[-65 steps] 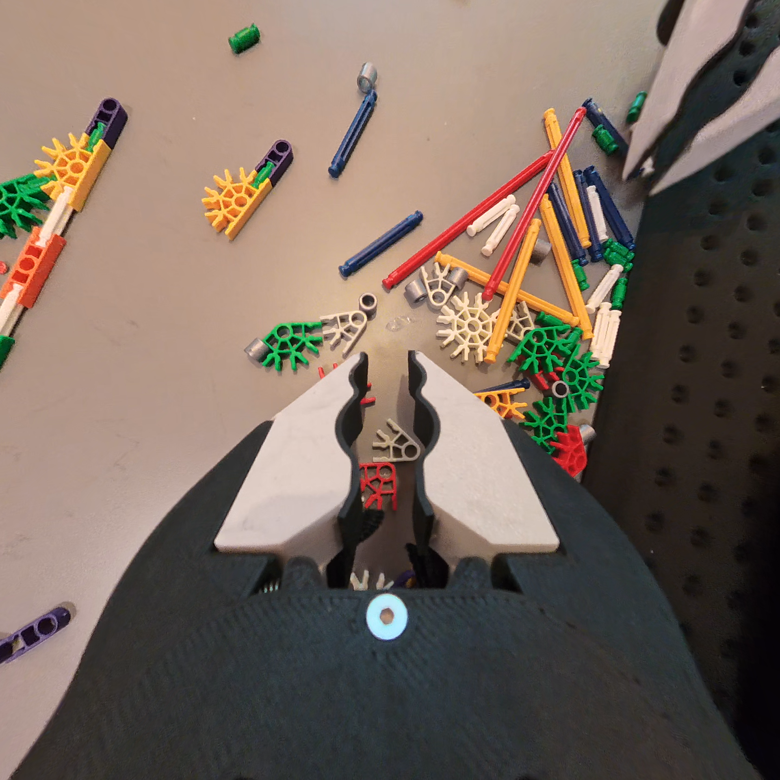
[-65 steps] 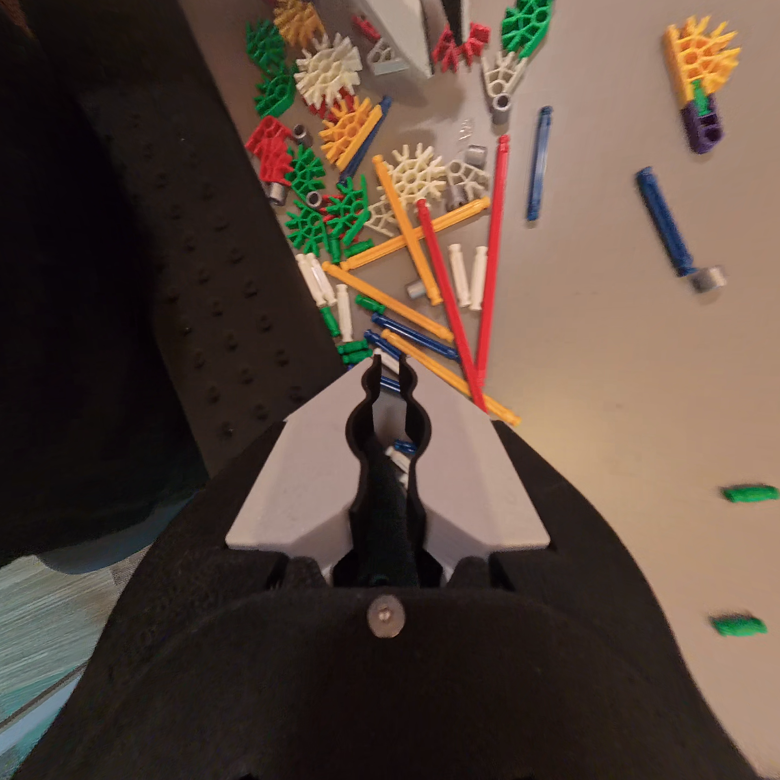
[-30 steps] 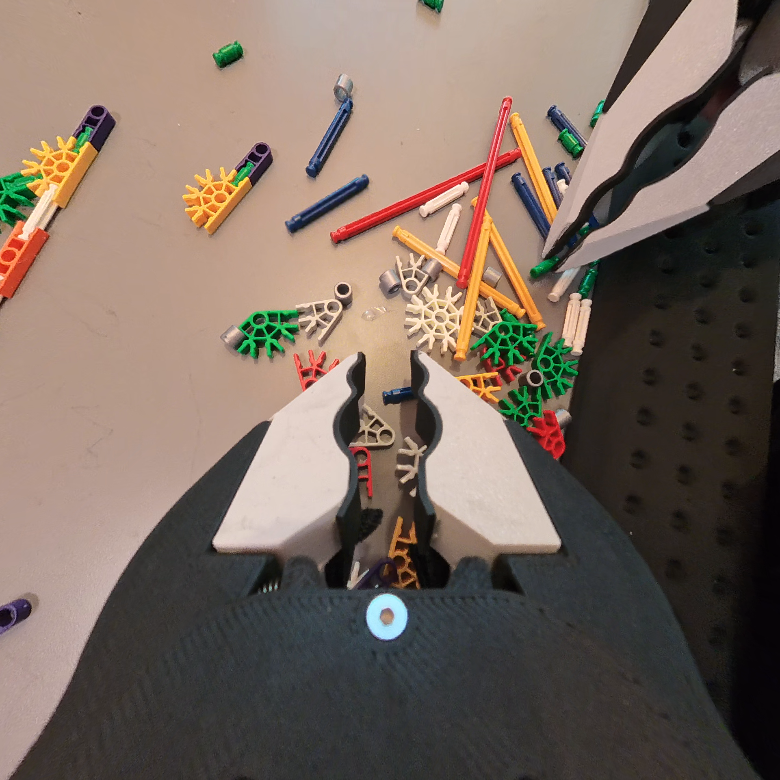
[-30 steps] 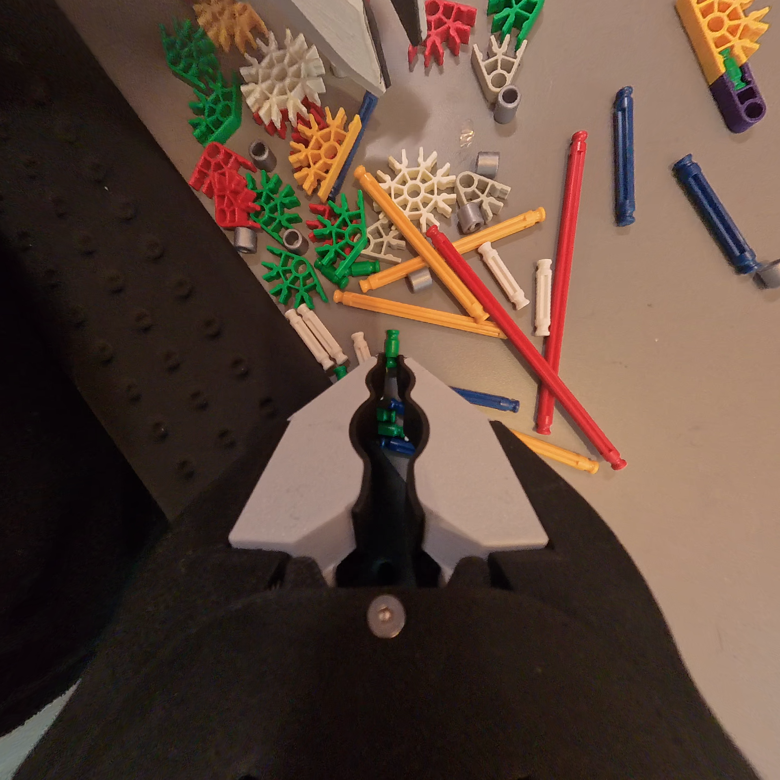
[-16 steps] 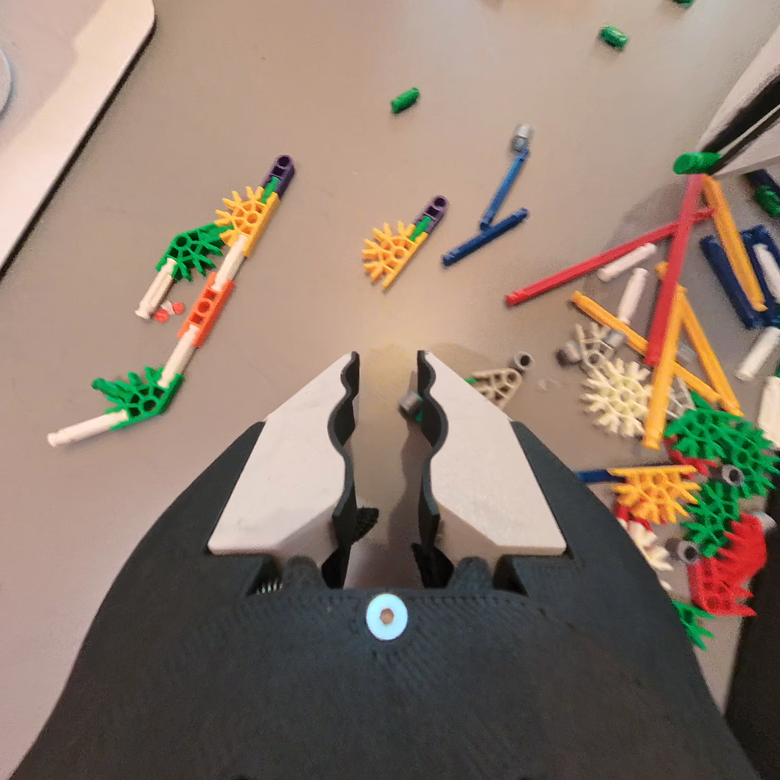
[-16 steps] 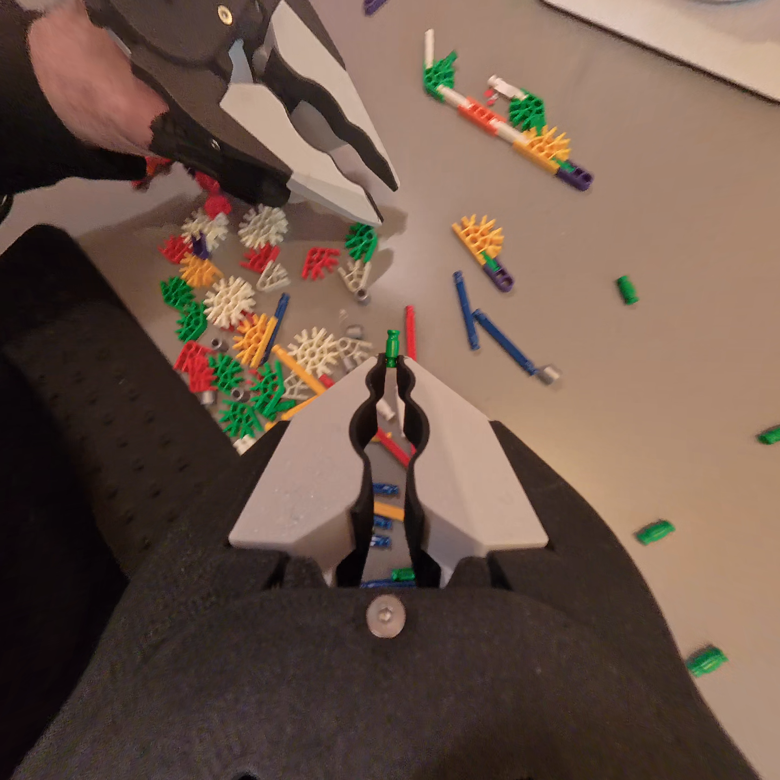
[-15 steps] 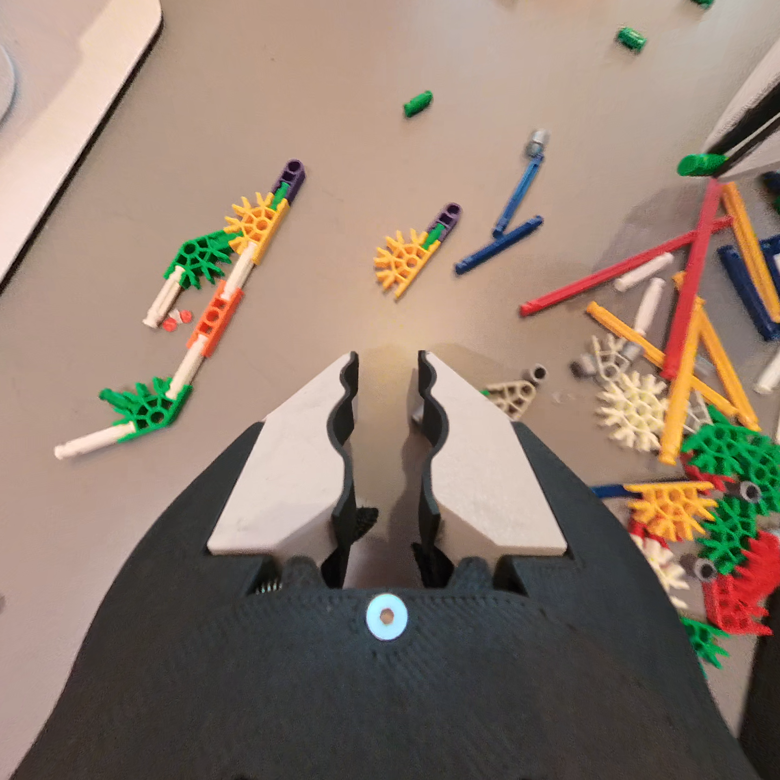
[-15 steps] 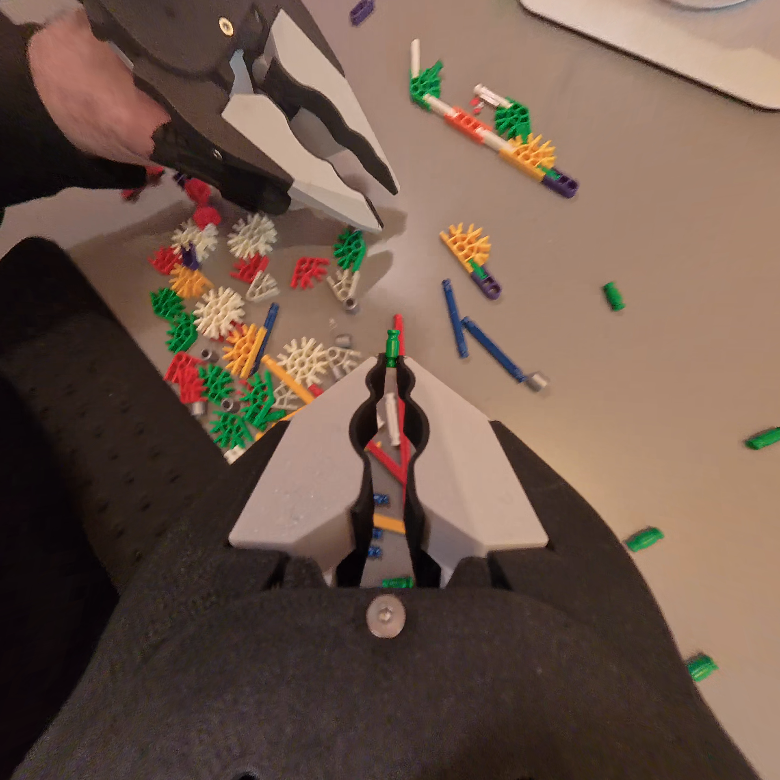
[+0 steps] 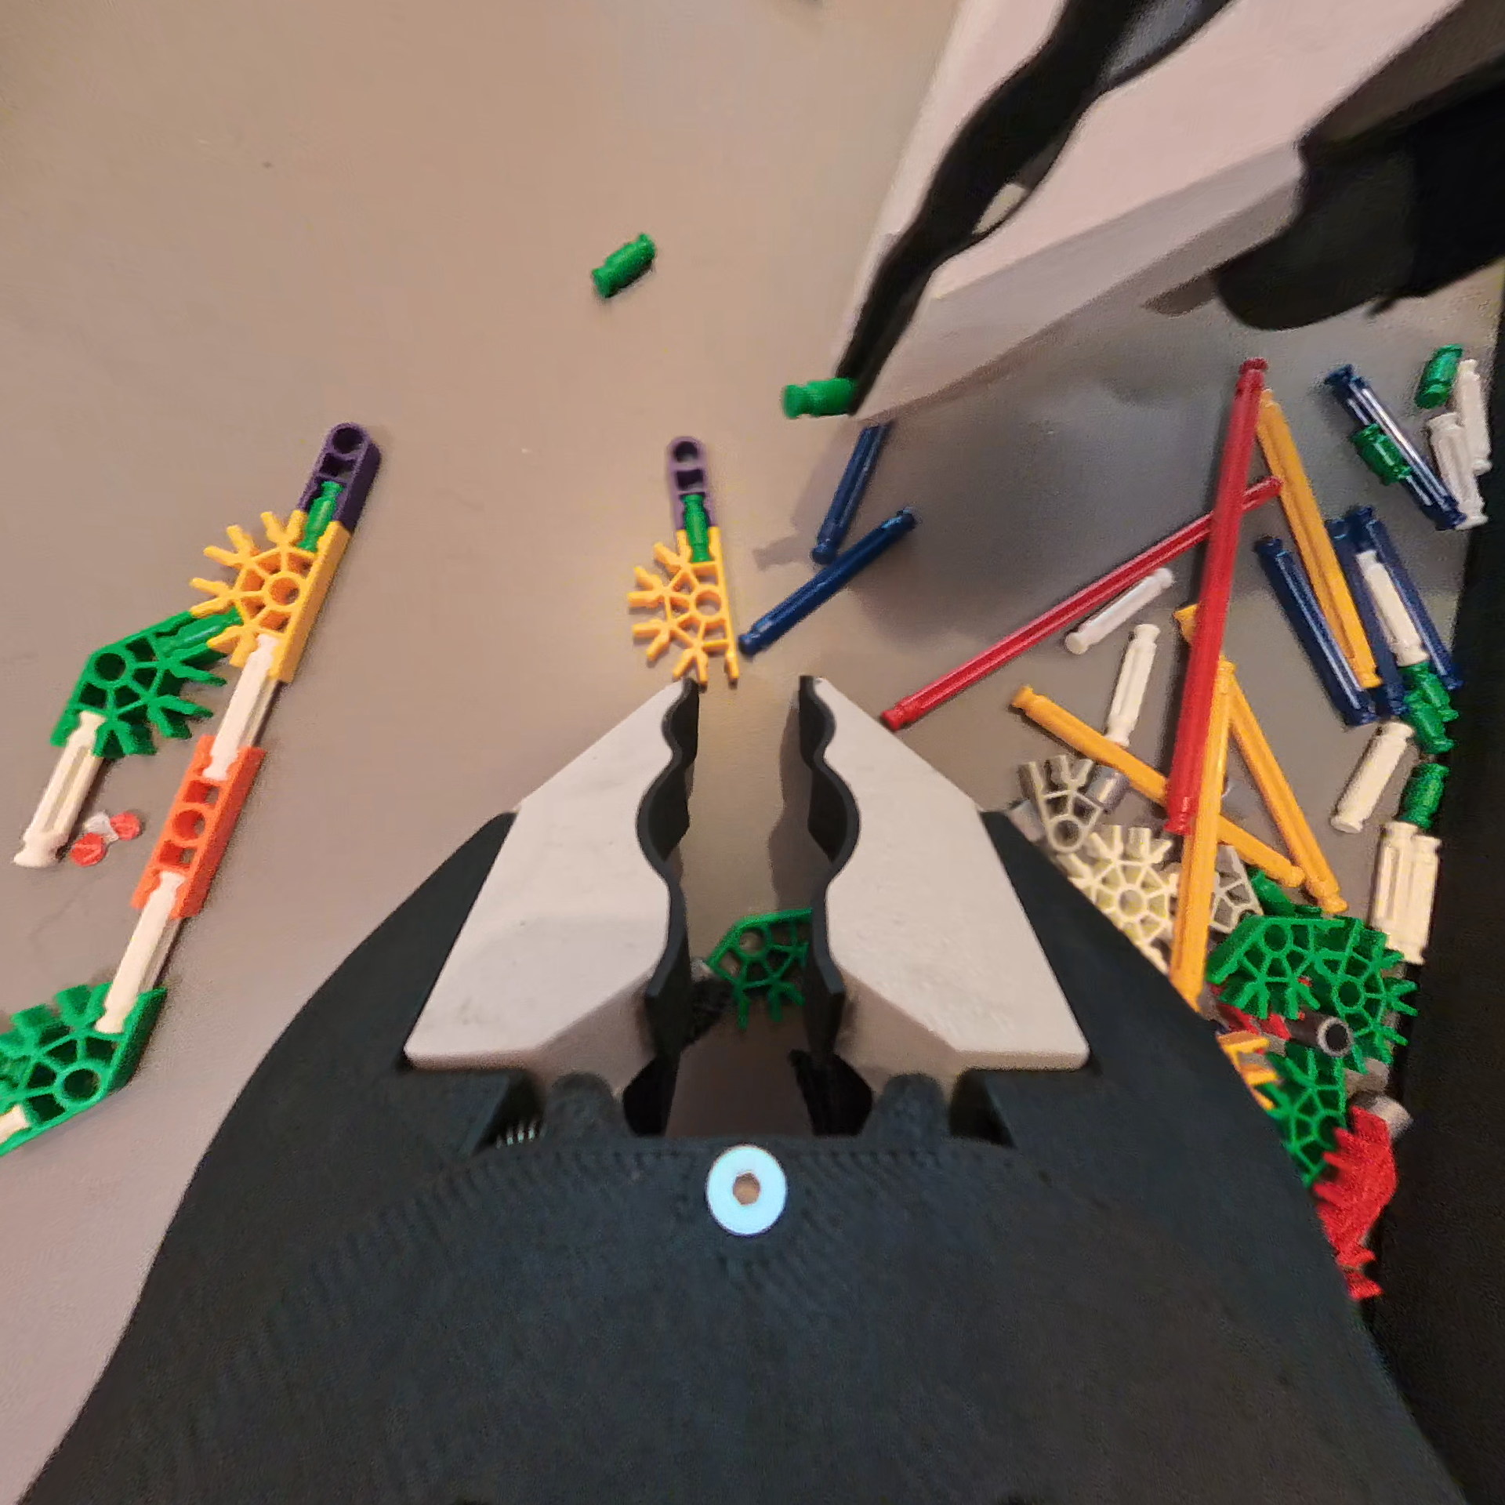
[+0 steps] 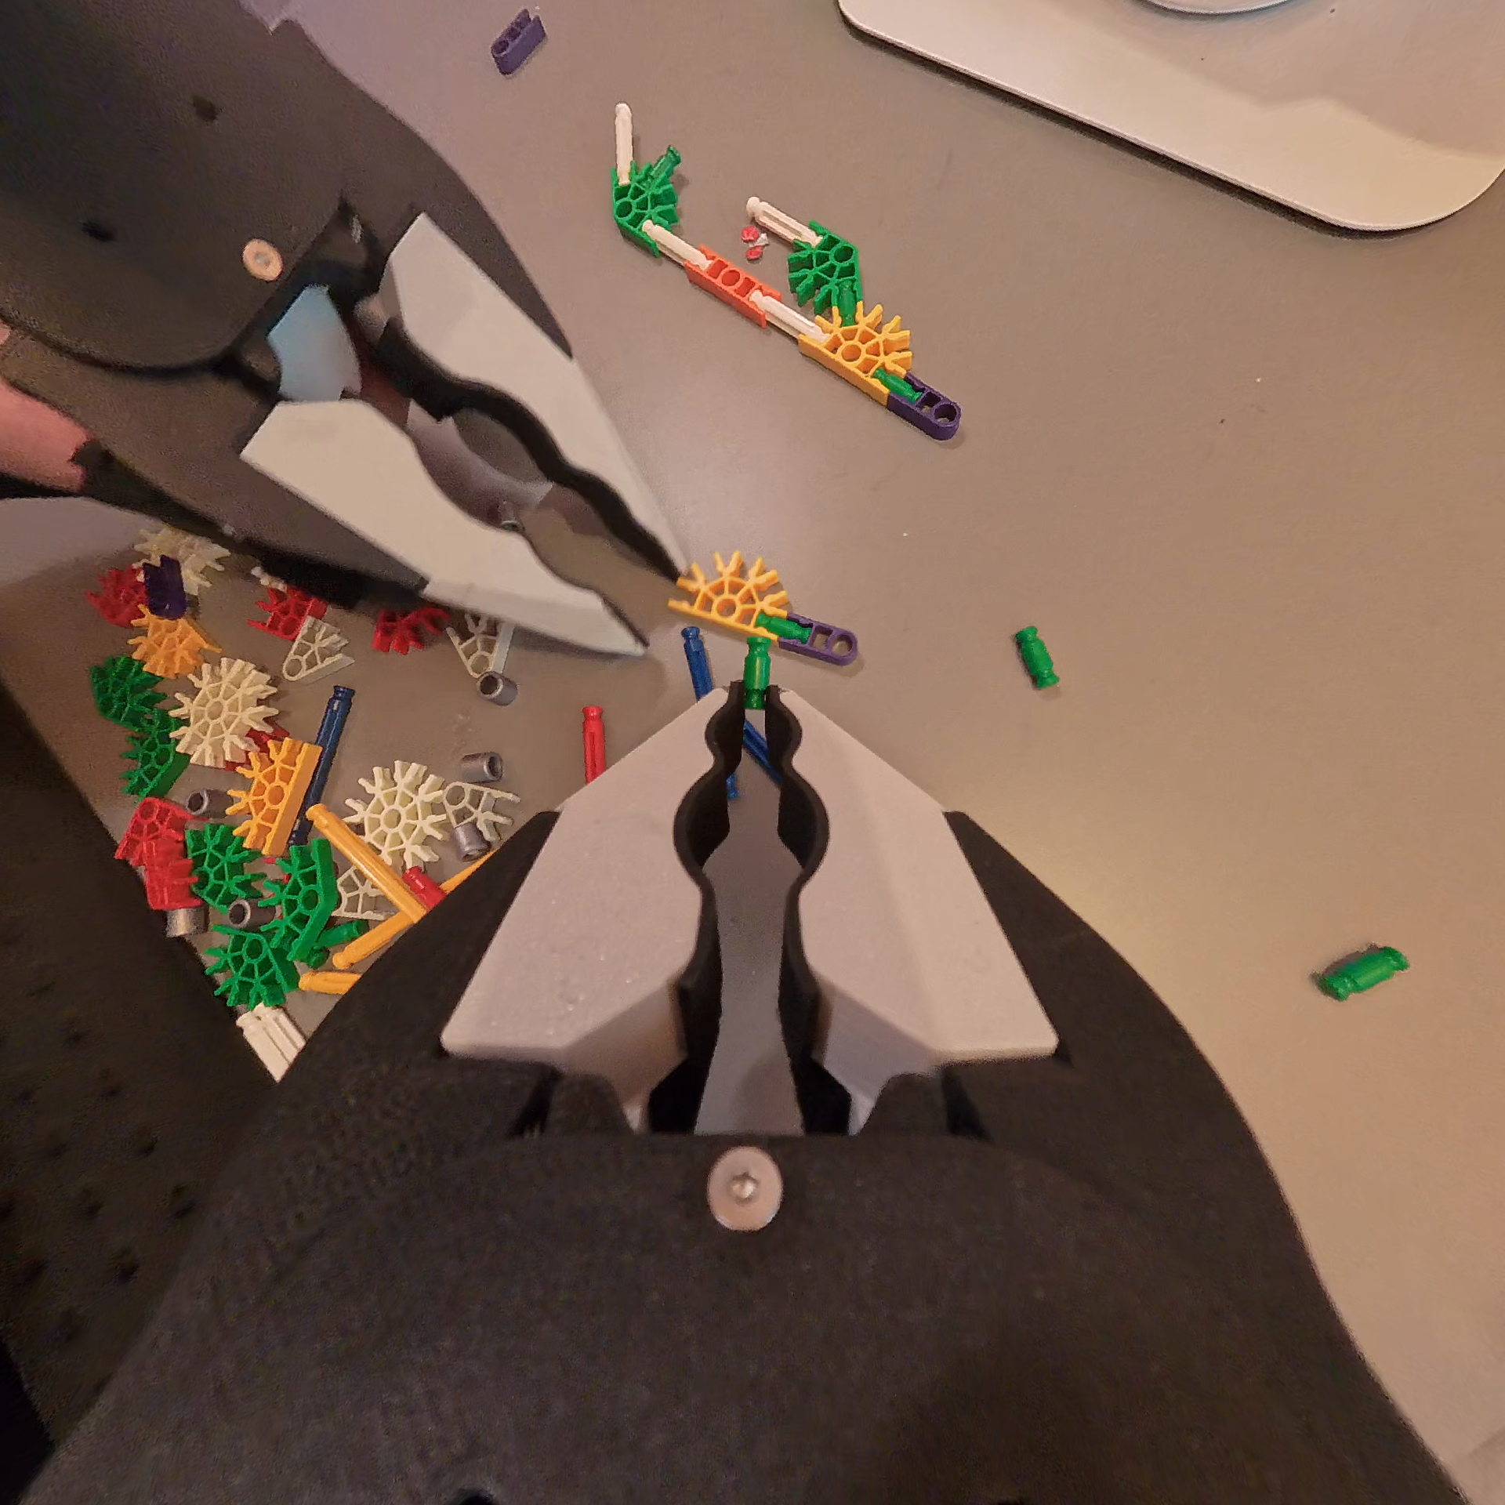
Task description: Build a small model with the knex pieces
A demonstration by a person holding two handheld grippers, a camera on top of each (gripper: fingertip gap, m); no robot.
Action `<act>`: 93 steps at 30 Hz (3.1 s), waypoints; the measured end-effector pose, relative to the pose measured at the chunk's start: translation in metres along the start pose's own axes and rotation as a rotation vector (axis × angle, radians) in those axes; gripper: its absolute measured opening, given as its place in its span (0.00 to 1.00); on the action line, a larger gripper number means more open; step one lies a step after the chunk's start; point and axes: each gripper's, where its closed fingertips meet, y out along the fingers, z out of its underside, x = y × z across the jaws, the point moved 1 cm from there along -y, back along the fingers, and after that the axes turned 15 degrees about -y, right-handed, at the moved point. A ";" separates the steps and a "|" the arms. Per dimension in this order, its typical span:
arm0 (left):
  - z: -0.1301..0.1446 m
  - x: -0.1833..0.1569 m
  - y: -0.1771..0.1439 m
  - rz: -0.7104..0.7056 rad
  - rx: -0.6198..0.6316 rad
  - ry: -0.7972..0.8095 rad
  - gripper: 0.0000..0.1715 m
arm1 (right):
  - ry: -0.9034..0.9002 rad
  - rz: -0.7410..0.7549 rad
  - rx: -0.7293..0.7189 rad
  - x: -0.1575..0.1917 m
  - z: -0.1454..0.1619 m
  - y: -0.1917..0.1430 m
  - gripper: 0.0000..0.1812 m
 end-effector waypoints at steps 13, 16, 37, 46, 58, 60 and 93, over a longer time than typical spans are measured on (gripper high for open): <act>-0.005 0.010 -0.002 -0.131 -0.057 -0.001 0.19 | -0.049 -0.044 0.016 -0.011 -0.003 0.006 0.01; -0.010 0.013 0.005 -0.145 -0.052 0.009 0.14 | -0.049 -0.053 0.014 -0.013 -0.004 0.008 0.01; -0.024 -0.018 -0.039 -0.063 -0.177 0.338 0.11 | -0.301 -0.249 0.037 0.034 -0.029 0.018 0.01; -0.022 -0.026 -0.047 0.074 -0.184 0.326 0.00 | -0.370 -0.287 0.027 0.038 -0.029 0.011 0.01; -0.024 -0.027 -0.051 0.110 -0.192 0.332 0.04 | -0.359 -0.310 -0.019 0.039 -0.033 0.005 0.01; -0.024 -0.028 -0.052 0.116 -0.195 0.337 0.02 | -0.364 -0.325 -0.022 0.041 -0.032 0.004 0.01; -0.022 0.023 -0.006 0.201 -0.013 0.459 0.02 | -0.310 -0.219 0.051 0.004 -0.023 0.042 0.00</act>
